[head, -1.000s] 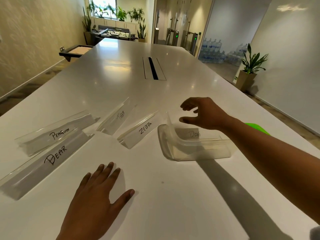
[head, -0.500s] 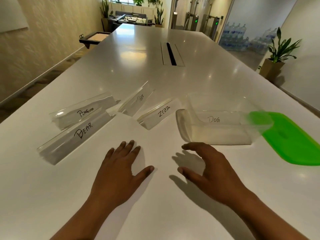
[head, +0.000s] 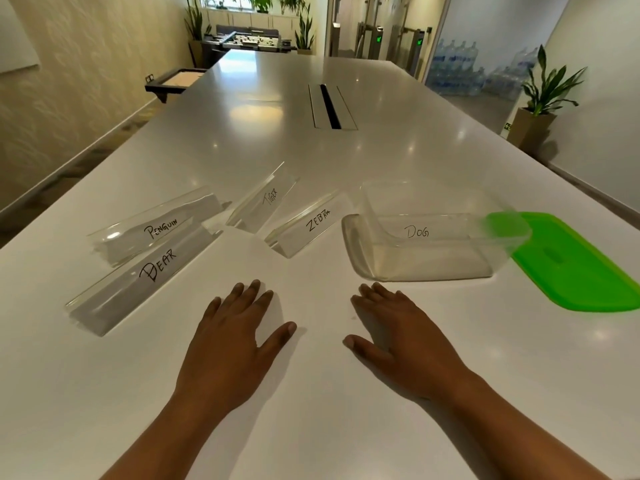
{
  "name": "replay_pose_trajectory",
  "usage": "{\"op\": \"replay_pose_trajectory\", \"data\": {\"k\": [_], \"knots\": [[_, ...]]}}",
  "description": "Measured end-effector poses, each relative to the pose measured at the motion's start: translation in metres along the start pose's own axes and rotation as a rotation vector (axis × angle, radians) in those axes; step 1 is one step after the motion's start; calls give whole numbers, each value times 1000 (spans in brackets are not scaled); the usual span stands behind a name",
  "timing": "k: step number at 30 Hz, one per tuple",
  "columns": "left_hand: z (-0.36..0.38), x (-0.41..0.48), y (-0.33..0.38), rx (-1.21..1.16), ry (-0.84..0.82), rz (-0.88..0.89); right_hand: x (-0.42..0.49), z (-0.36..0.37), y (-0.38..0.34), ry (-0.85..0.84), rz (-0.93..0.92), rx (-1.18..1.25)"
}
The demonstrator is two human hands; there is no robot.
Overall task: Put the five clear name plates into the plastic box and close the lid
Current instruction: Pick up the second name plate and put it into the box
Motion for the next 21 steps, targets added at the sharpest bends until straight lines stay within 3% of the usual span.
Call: {"op": "replay_pose_trajectory", "data": {"k": [6, 11, 17, 21], "knots": [[-6, -3, -1, -72, 3, 9, -3, -2, 2, 16, -1, 16], [-32, 8, -25, -62, 177, -27, -5, -2, 5, 7, -5, -9], [-79, 23, -74, 42, 379, -175, -2, -2, -1, -39, -8, -43], [-84, 22, -99, 101, 369, -305, -1, -5, -5, -26, -10, -38]]}}
Point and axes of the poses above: each hand's wrist, its own x-axis towards the middle knuckle, its own z-axis out of the palm, y = z × x, the point moved 3 cm from there along x, towards the middle knuckle, and after that the axes turned 11 degrees about x, right-handed, at the moved point
